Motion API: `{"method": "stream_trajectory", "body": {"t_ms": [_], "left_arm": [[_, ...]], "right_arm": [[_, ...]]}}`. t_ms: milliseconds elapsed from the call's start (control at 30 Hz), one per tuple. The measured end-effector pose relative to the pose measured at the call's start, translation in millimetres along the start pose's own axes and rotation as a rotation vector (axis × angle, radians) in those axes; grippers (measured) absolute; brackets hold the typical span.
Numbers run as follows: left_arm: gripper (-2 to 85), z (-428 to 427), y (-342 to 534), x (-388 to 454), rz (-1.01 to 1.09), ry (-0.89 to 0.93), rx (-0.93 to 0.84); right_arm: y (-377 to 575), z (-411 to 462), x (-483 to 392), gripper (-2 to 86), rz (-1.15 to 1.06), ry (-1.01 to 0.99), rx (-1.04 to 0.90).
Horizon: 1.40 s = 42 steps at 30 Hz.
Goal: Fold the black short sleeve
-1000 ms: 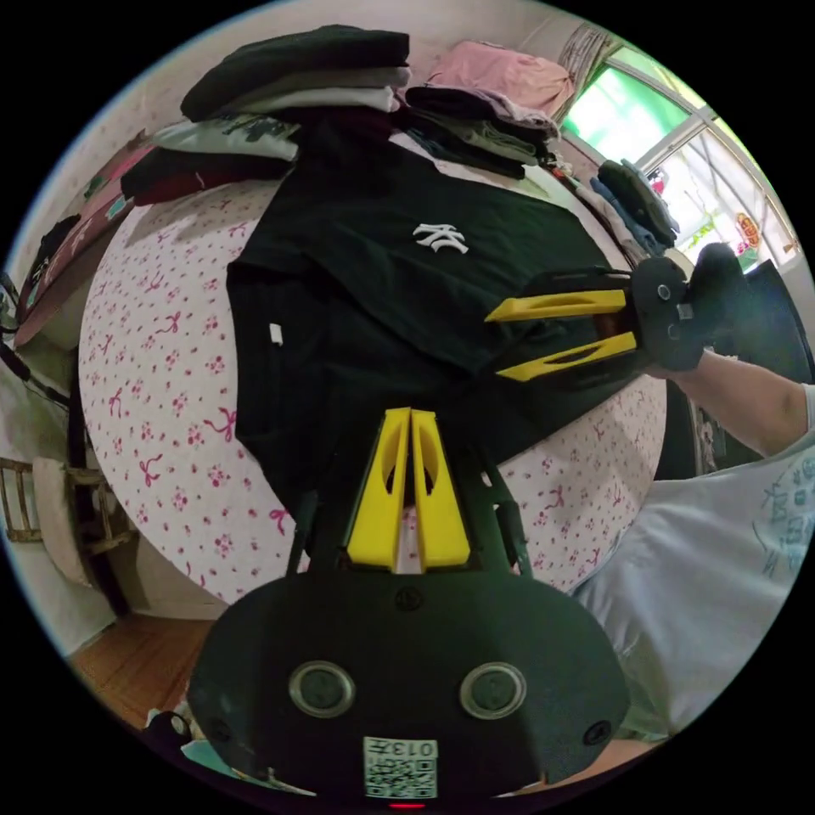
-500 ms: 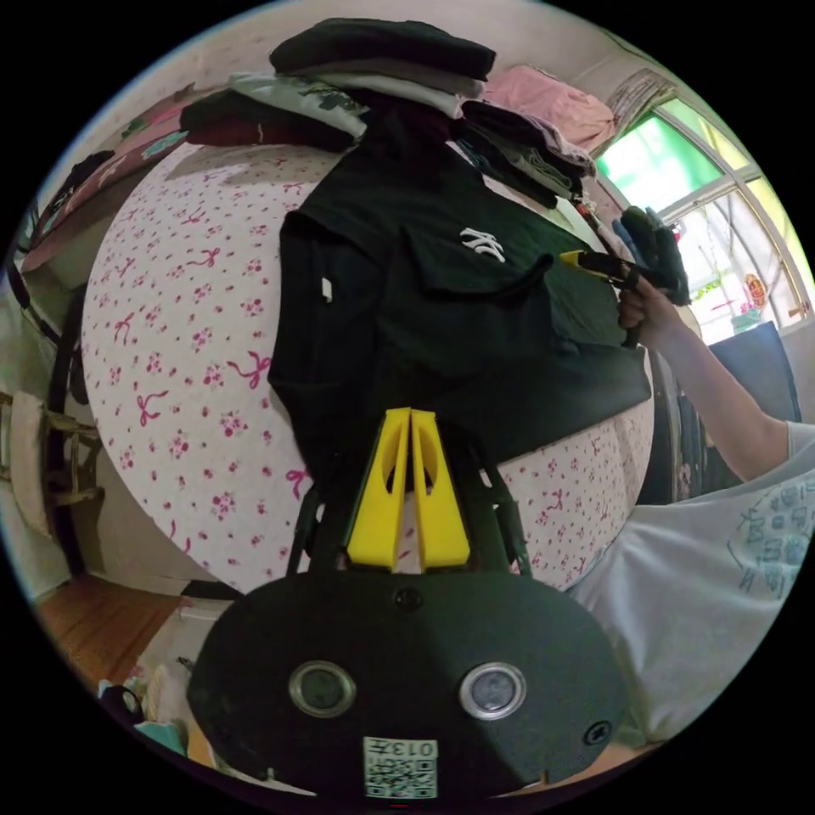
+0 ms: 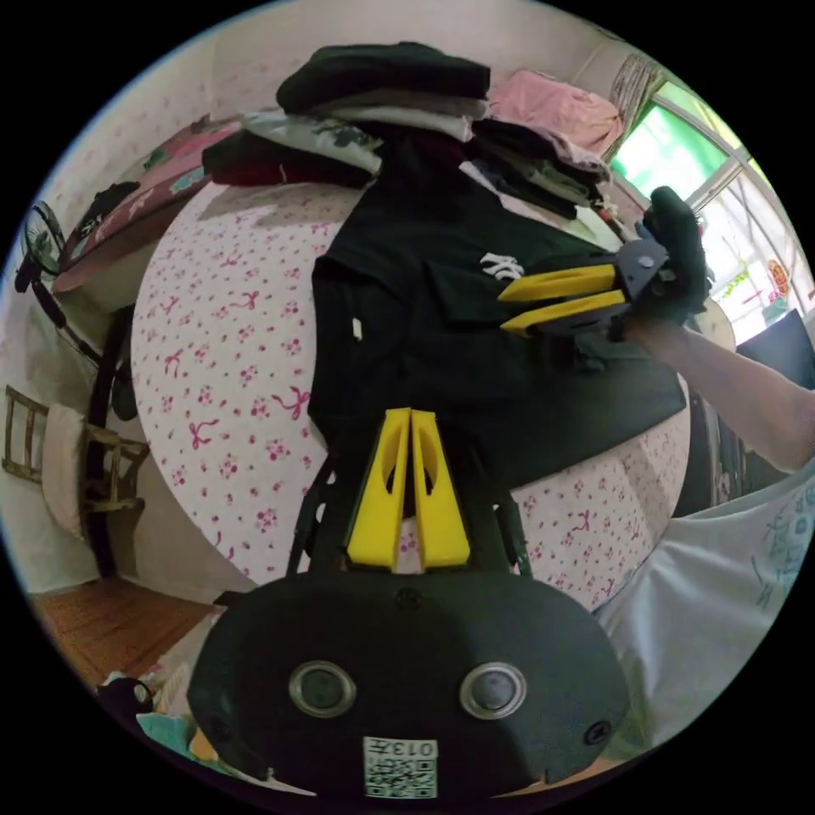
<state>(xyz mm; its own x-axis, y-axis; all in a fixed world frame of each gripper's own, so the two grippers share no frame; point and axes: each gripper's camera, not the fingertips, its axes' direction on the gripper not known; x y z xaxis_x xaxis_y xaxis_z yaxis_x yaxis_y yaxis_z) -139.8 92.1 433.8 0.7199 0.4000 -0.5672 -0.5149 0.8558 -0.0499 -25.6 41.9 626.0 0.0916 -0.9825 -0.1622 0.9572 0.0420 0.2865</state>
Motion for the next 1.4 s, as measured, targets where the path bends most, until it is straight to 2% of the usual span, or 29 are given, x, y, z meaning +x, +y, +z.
{"method": "stream_trajectory", "body": {"t_ms": [67, 200, 300, 467, 700, 900, 1067, 1200, 1300, 1400], "left_arm": [[-0.3, -6.5, -2.1, 7.8, 0.033, 0.027, 0.051], [-0.4, 11.1, -18.1, 21.4, 0.102, 0.015, -0.012], [-0.4, 22.4, -19.3, 17.0, 0.119, 0.022, -0.055], [-0.4, 18.5, -14.1, -3.6, 0.041, 0.093, -0.034], [-0.4, 13.1, -12.8, -13.6, 0.023, 0.079, -0.021], [-0.4, 9.8, -6.6, -29.1, -0.049, 0.117, 0.014], [-0.3, 8.9, -0.2, -44.0, -0.107, 0.182, 0.044], [-0.4, 5.5, 11.1, -63.5, -0.191, 0.244, 0.072], [-0.4, -7.7, 29.7, -79.7, -0.257, 0.216, 0.100], [-0.4, -27.2, 46.8, -85.6, -0.274, 0.161, 0.144]], "right_arm": [[-8.3, 5.2, -6.2, 8.0, -0.026, -0.026, 0.014], [-21.5, 19.5, -15.0, 5.6, -0.063, -0.001, -0.027], [-24.9, 18.0, -2.8, 2.9, 0.021, 0.036, -0.027], [-5.1, -22.6, 45.7, 1.9, 0.310, -0.116, 0.150], [46.9, -81.8, -3.1, 1.4, 0.094, -0.135, 0.317], [94.5, -79.3, -92.9, 1.2, 0.009, -0.032, 0.210], [115.6, -38.0, -162.2, 0.9, -0.086, 0.203, 0.054], [123.5, -23.8, -180.2, 0.7, -0.170, 0.296, -0.012], [137.7, -25.5, -184.4, 0.5, -0.234, 0.314, -0.080], [161.5, -46.5, -167.2, 0.8, -0.121, 0.288, -0.028]]}}
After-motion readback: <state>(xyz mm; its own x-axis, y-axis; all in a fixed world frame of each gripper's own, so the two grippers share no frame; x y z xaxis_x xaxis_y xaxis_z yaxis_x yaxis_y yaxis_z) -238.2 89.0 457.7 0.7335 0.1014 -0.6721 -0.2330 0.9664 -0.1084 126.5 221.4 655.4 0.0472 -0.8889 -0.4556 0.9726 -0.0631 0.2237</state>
